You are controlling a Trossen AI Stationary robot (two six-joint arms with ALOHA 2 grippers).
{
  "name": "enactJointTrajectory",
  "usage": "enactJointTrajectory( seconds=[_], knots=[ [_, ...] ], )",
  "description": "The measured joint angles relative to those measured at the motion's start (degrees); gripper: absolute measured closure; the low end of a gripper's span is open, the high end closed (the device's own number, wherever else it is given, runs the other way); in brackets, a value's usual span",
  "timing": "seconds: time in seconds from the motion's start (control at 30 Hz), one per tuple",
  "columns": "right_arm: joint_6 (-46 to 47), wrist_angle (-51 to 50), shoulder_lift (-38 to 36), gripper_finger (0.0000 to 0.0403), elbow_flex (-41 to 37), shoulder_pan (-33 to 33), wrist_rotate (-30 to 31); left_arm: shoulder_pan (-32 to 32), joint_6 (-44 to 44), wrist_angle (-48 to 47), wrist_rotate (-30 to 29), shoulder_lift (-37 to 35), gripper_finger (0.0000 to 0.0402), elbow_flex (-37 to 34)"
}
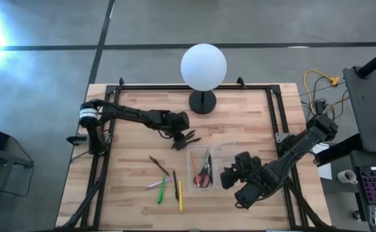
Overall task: Pick & place school supplies into a supply box
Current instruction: Put the black pen into the transparent supply box
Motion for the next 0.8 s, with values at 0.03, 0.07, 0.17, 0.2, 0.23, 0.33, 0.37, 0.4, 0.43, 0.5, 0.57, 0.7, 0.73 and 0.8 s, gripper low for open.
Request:
enactJointTrajectory(
  seconds=[0.03, 0.07, 0.17, 0.2, 0.23, 0.33, 0.37, 0.4, 0.43, 0.5, 0.57, 0.7, 0.73, 0.8],
  knots=[
    [0.00, 0.05, 0.00, 0.0227, -0.09, 0.00, 0.00, -0.13, 0.00, 0.11, 0.00, 0.34, 0.0282, 0.00],
    [0.05, 0.04, 0.00, 0.0227, -0.19, 0.00, 0.00, -0.36, 0.00, 0.39, -0.05, 0.73, 0.0282, 0.00],
    [0.11, 0.03, 0.00, 0.0227, -0.38, 0.00, 0.00, -0.55, 0.00, 0.42, -1.19, 1.78, 0.0282, 0.00],
    [0.17, 0.05, 0.00, 0.0227, -0.38, -0.02, 0.00, -0.58, 0.02, 0.37, -1.78, 2.01, 0.0282, -0.01],
    [0.19, 0.06, 0.00, 0.0227, -0.38, -0.01, 0.00, -0.55, 0.16, 0.31, -2.20, 2.32, 0.0282, -0.02],
    [0.22, 0.10, 0.00, 0.0227, -0.40, 0.00, -0.02, -0.34, 0.31, 0.36, -2.37, 2.51, 0.0282, -0.07],
    [0.22, 0.10, 0.00, 0.0227, -0.40, -0.02, -0.02, -0.24, 0.33, 0.39, -2.34, 2.51, 0.0282, -0.11],
    [0.22, 0.10, 0.00, 0.0227, -0.40, -0.02, -0.02, -0.01, 0.41, 0.39, -2.22, 2.51, 0.0282, -0.11],
    [0.22, 0.12, 0.00, 0.0227, -0.40, 0.00, -0.12, 0.22, 0.68, 0.39, -2.16, 2.49, 0.0282, -0.11],
    [0.10, 0.10, 0.00, 0.0227, -0.44, -0.02, -0.79, 0.68, 1.34, 0.34, -2.19, 2.33, 0.0286, -0.15],
    [-0.04, 0.10, 0.00, 0.0227, -0.51, 0.00, -1.11, 1.35, 2.02, -0.19, -2.81, 2.03, 0.0296, -0.22],
    [-0.11, 0.10, 0.00, 0.0227, -0.60, 0.00, -1.35, 2.66, 2.16, -2.76, -3.21, 1.31, 0.0328, -0.24],
    [-0.13, 0.10, 0.00, 0.0227, -0.60, 0.00, -1.45, 2.80, 2.16, -3.15, -3.19, 1.06, 0.0338, -0.20],
    [-0.16, 0.11, 0.00, 0.0227, -0.60, 0.00, -1.46, 2.88, 2.51, -3.93, -3.07, 0.46, 0.0359, -0.17]
  ],
)
